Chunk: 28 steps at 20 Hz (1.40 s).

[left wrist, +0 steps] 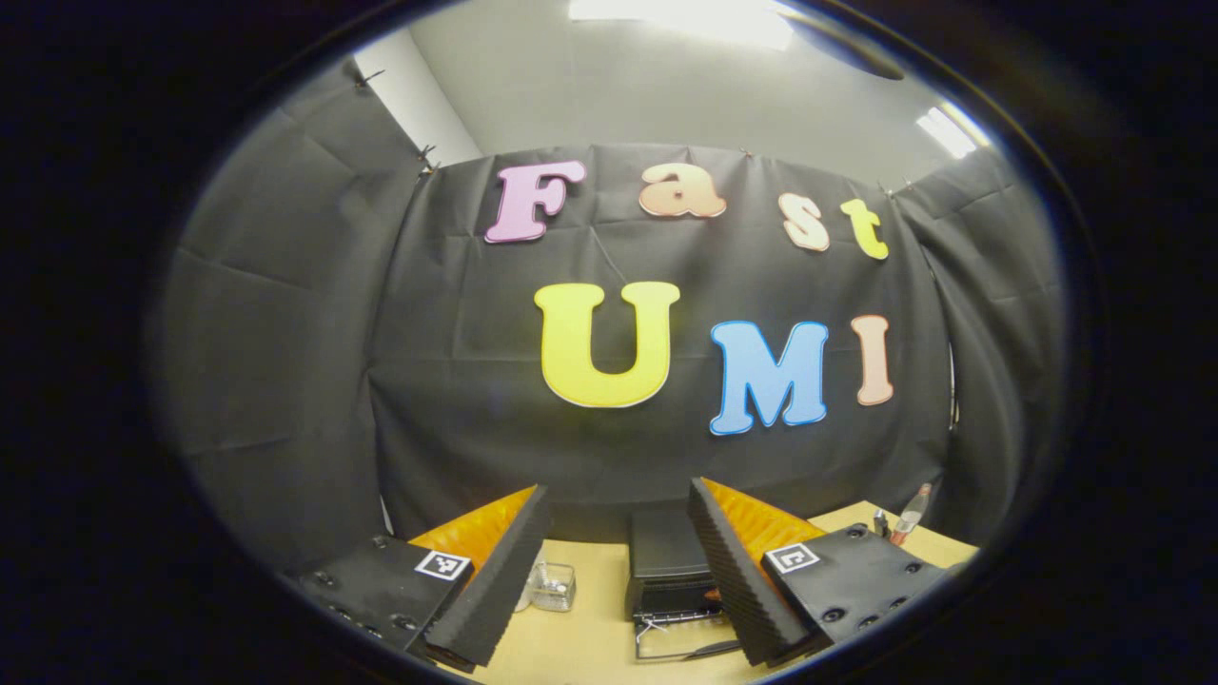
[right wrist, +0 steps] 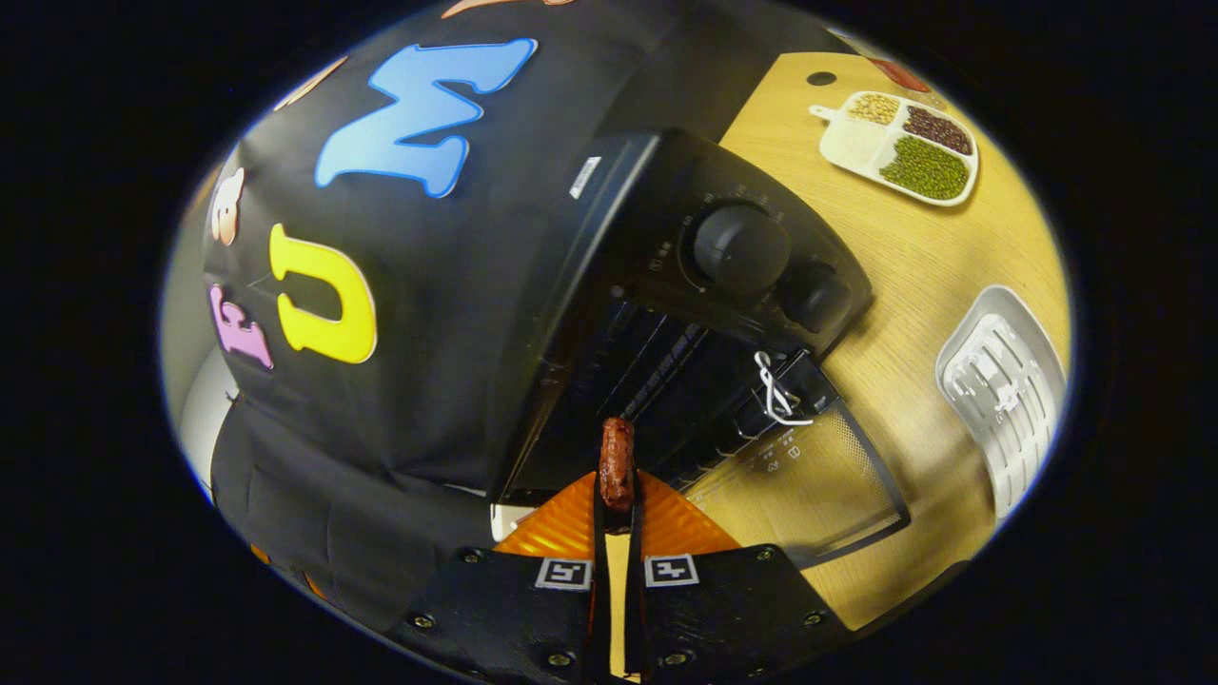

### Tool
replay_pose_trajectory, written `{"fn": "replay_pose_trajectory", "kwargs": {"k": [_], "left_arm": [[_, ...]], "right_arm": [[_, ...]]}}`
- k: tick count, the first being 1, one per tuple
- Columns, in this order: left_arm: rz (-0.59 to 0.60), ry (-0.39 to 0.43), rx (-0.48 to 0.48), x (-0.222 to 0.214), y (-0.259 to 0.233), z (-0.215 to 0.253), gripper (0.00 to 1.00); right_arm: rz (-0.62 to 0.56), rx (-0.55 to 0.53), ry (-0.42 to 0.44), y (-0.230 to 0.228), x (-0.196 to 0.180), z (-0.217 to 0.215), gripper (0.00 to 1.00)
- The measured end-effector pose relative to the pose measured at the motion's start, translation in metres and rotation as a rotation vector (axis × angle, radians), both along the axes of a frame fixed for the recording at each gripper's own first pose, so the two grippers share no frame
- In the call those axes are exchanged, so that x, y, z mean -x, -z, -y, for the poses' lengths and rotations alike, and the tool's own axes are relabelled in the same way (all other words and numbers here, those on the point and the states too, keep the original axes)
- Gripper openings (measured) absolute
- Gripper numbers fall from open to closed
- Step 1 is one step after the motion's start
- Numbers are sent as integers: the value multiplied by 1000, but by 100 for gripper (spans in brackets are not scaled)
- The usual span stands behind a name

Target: Open the electric oven with the left hand, put the food in, and close the electric oven.

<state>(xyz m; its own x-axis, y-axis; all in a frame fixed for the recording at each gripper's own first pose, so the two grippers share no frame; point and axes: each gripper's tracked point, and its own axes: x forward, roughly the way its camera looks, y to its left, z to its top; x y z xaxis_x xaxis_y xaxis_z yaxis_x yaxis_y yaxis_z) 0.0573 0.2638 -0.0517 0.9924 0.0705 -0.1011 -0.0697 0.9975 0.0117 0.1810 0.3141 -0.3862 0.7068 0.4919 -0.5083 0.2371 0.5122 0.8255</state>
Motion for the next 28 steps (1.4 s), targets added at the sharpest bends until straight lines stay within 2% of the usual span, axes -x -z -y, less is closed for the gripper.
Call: {"fn": "replay_pose_trajectory", "kwargs": {"k": [1,5,6,8,12,14,16,18,19,22,23,28], "left_arm": [[-3,-3,1,-2,3,-5,100],[-39,-15,-7,-6,17,-21,100],[-46,-16,-7,-7,20,-25,97],[-58,-23,-9,-10,24,-32,100],[-67,-33,-3,-16,30,-41,100],[-65,-32,2,-19,30,-41,100],[-63,-26,4,-22,33,-39,100],[-63,-19,6,-26,35,-35,100],[-64,-12,10,-27,36,-32,100],[-68,7,21,-30,40,-20,100],[-69,14,23,-32,41,-15,100],[-92,48,27,-34,57,11,100]], "right_arm": [[-11,8,43,7,-6,2,6],[4,-25,165,20,-36,-2,6],[11,-26,179,23,-43,-4,6],[8,-40,223,26,-55,-4,8],[-32,-12,272,41,-64,-5,16],[-81,52,252,49,-55,-4,19],[-86,64,237,46,-52,-4,29],[-84,82,216,40,-47,-2,45],[-87,116,197,39,-43,-1,58],[-86,271,103,32,-28,9,66],[-49,328,77,25,-25,16,71],[100,615,-1,-17,-8,57,72]]}}
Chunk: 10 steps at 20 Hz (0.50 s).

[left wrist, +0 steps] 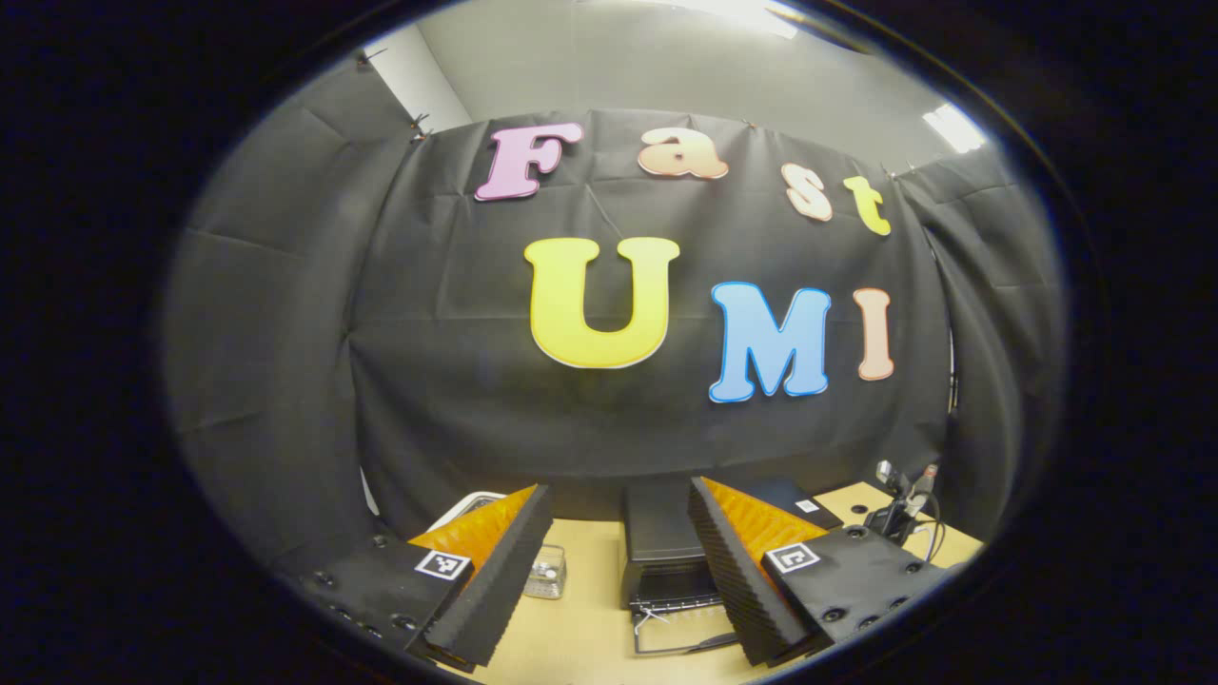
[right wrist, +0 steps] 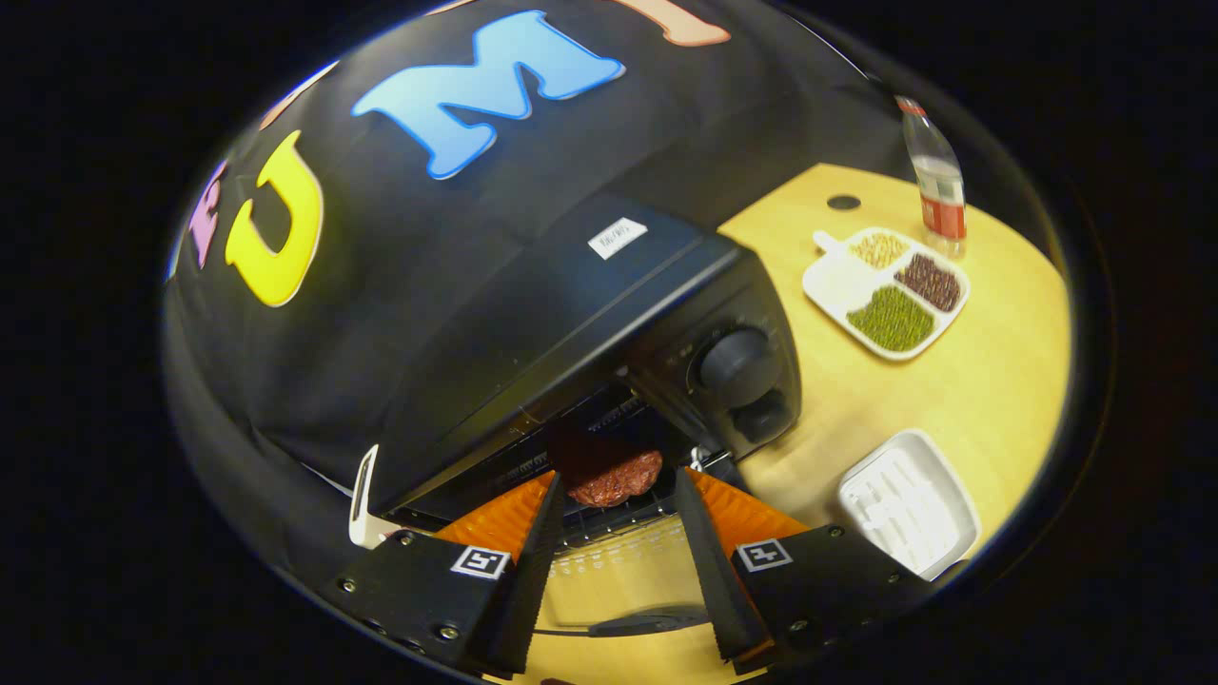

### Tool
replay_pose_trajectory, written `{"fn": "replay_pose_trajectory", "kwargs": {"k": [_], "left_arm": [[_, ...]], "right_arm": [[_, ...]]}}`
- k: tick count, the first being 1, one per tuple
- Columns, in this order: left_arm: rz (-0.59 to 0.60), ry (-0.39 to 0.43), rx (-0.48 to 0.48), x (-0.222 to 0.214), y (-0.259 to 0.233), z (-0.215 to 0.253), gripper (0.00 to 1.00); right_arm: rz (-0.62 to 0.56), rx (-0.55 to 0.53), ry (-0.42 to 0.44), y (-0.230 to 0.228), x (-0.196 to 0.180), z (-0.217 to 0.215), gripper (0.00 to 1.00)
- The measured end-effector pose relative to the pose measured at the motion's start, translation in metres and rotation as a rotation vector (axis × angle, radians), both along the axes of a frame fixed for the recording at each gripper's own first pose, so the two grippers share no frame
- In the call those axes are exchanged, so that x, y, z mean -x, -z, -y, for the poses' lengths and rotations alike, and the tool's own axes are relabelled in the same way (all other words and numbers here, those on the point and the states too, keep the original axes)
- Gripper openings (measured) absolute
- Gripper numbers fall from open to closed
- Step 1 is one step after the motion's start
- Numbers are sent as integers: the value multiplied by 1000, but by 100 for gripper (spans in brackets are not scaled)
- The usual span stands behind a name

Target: Open the electric oven with the left hand, put the food in, and close the electric oven.

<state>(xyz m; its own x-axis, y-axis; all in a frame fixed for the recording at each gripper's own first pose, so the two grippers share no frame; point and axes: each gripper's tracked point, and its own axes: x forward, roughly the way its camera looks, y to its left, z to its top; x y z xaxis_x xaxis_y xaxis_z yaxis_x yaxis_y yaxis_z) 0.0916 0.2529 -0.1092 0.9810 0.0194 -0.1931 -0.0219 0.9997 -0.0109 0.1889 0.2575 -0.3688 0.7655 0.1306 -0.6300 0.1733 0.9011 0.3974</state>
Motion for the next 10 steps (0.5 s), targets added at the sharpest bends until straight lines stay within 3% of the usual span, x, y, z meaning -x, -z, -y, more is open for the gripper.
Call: {"fn": "replay_pose_trajectory", "kwargs": {"k": [4,10], "left_arm": [[-2,30,-1,-3,4,24,100],[0,70,-18,-3,7,63,100]], "right_arm": [[168,178,-58,-60,19,32,72],[409,327,-102,-162,51,64,72]]}}
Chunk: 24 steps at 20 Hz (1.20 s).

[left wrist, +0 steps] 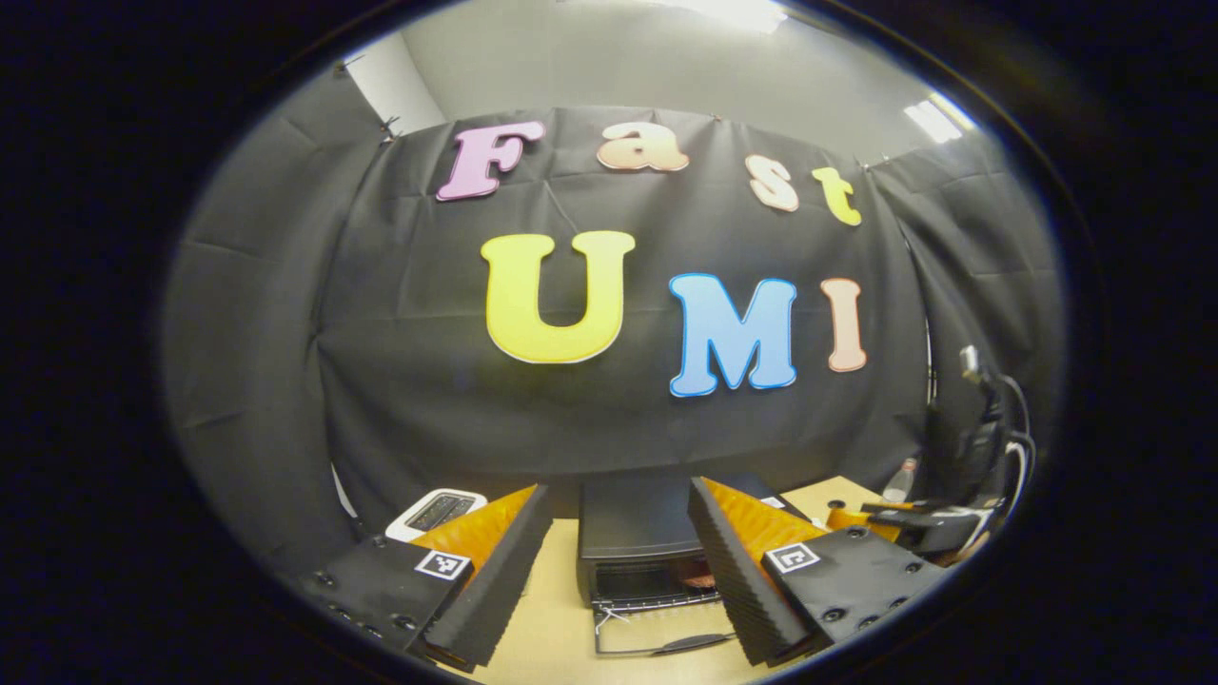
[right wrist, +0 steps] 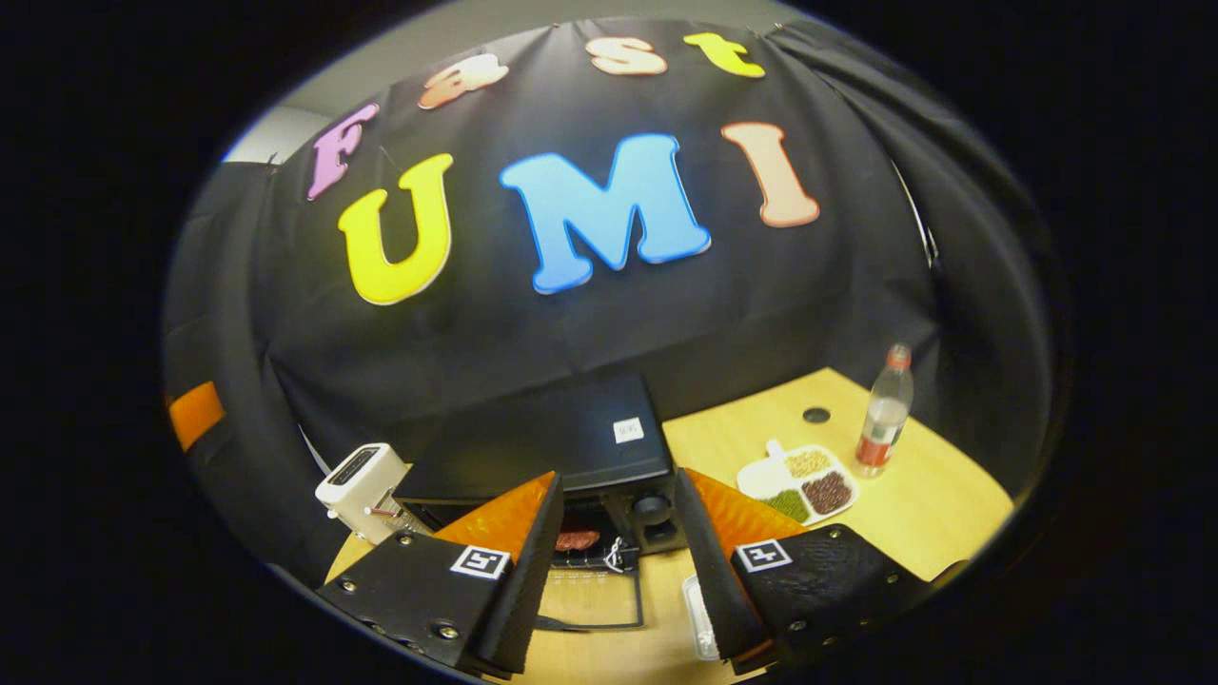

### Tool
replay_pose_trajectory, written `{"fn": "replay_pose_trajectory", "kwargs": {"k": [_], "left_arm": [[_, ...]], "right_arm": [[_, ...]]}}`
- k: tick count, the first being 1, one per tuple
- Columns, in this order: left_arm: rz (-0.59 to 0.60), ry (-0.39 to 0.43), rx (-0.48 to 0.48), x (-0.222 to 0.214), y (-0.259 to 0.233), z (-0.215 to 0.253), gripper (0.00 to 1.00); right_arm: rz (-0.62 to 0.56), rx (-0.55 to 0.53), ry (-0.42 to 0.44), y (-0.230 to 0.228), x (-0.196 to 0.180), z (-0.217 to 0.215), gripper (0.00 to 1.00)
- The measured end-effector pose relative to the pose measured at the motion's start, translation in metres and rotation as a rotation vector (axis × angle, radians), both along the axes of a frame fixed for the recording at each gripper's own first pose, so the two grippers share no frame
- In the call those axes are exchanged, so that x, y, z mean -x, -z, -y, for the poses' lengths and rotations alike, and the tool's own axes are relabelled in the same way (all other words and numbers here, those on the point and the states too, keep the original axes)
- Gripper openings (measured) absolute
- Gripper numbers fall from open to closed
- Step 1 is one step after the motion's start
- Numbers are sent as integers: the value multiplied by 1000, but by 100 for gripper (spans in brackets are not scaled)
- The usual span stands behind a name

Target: Open the electric oven with the left hand, put the food in, and close the electric oven.

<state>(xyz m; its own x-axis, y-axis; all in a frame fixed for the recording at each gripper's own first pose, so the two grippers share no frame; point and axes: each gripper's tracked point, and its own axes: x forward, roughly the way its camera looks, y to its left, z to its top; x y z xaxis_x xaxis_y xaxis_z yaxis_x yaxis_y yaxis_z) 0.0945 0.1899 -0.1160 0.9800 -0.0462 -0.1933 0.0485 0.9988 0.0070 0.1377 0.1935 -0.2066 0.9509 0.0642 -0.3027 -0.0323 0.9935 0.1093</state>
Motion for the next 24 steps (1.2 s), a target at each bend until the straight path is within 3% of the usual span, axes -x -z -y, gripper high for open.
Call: {"fn": "replay_pose_trajectory", "kwargs": {"k": [10,12,18,19,20,24], "left_arm": [[24,14,-7,10,-3,45,100],[4,7,3,11,5,52,100],[-63,14,7,15,34,71,100],[-90,24,1,15,45,75,91],[-125,35,2,17,60,79,97],[-300,90,62,32,122,95,94]], "right_arm": [[267,50,-3,-133,47,48,73],[294,79,1,-142,53,58,95],[309,81,12,-151,61,67,95],[304,81,13,-150,60,68,95],[305,82,11,-150,59,69,95],[296,87,9,-147,57,77,95]]}}
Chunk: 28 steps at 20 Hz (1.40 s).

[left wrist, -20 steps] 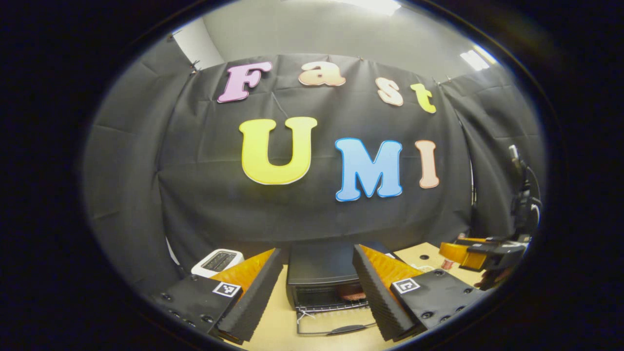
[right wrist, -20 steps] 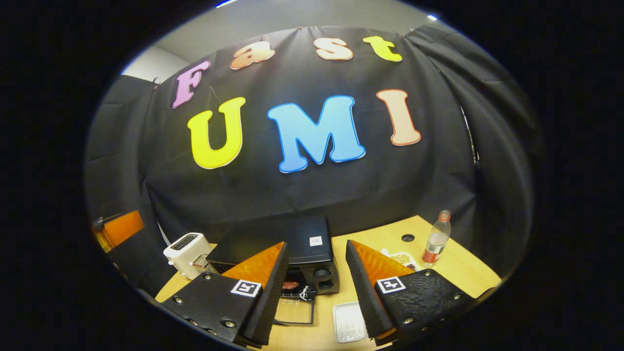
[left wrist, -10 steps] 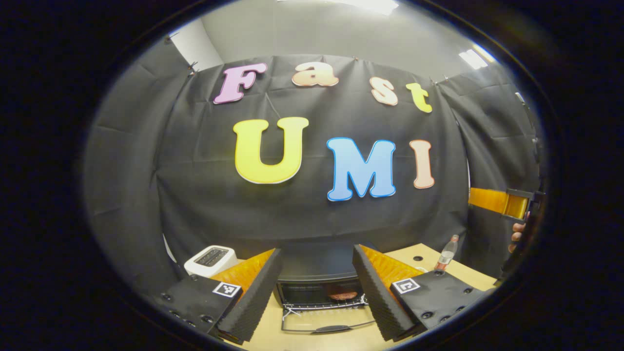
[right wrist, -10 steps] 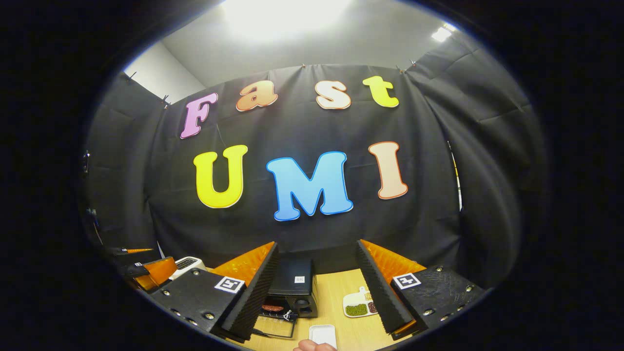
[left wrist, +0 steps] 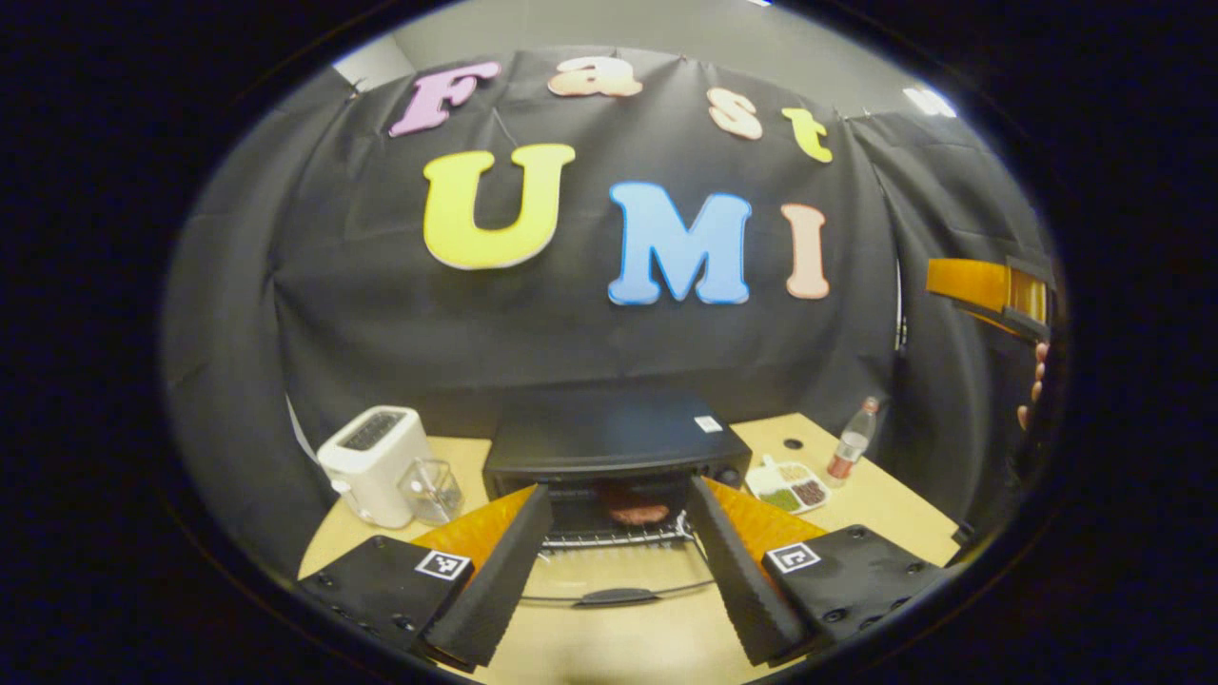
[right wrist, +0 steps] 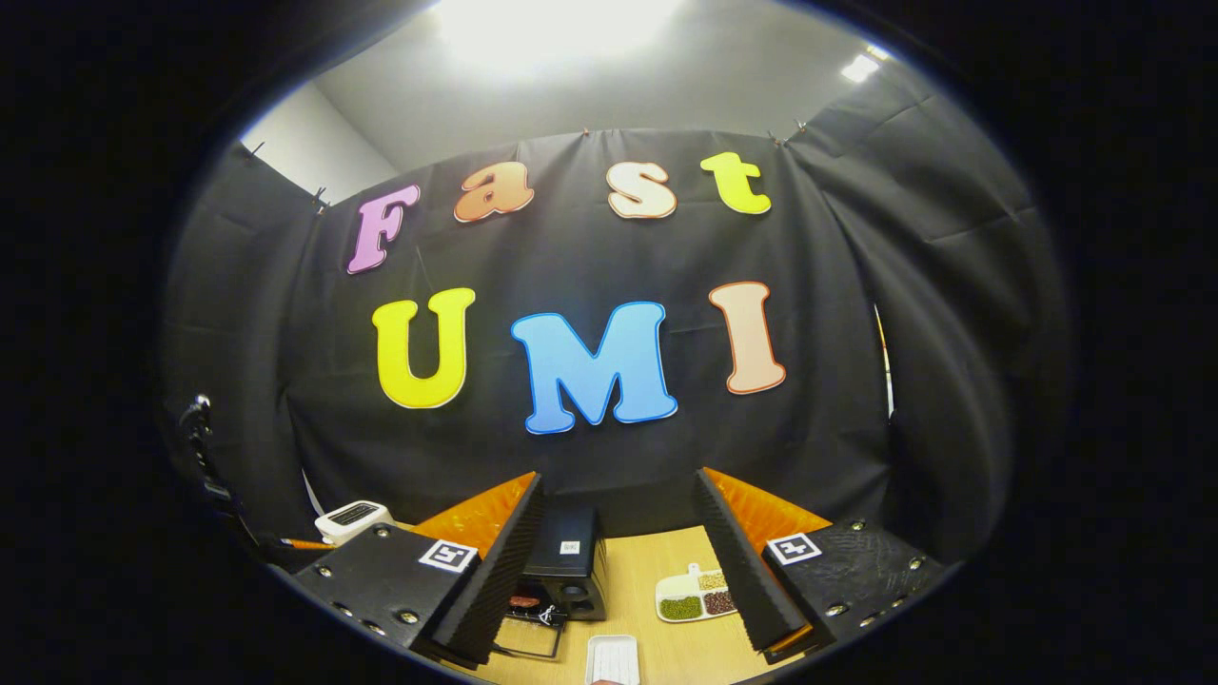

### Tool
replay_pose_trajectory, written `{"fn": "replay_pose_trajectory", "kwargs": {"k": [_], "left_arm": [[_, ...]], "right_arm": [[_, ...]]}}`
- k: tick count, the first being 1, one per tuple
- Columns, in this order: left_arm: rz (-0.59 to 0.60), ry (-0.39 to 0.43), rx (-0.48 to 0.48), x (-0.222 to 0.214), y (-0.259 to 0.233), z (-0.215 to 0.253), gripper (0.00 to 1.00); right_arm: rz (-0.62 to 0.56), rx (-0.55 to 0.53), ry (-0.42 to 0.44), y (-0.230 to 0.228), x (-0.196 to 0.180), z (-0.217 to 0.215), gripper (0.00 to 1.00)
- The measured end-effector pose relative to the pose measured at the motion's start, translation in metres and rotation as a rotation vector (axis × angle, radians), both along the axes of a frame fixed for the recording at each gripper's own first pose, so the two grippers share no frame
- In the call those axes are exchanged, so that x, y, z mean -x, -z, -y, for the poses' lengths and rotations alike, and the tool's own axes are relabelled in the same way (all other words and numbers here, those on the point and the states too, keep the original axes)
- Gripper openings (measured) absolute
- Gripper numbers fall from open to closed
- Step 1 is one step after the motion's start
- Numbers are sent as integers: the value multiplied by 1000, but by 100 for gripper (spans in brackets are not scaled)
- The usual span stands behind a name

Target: Open the electric oven with the left hand, put the food in, and close the electric oven.

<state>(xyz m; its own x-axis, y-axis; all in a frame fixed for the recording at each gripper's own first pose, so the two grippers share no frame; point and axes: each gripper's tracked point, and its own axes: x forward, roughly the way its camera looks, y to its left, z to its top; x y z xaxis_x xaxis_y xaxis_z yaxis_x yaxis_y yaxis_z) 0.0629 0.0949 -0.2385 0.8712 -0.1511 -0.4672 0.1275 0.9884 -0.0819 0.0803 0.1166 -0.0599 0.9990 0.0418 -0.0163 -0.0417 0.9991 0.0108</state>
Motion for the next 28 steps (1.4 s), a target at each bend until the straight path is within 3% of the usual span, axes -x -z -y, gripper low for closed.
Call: {"fn": "replay_pose_trajectory", "kwargs": {"k": [2,7,10,13,17,27,28], "left_arm": [[-62,-4,-5,5,27,-1,100],[-228,7,-77,17,96,0,97],[-356,34,-55,36,134,10,100],[-508,44,-121,45,180,3,98],[-665,19,-52,52,217,7,98],[-819,-2,-47,43,266,13,96],[-825,-7,-49,41,269,12,100]], "right_arm": [[-11,13,7,5,0,6,95],[-35,14,1,15,-2,9,95],[-50,3,0,18,-7,12,95],[-64,8,13,25,-10,21,95],[-94,-3,36,33,-14,34,95],[-123,-8,103,44,-11,66,95],[-123,-9,108,44,-11,69,95]]}}
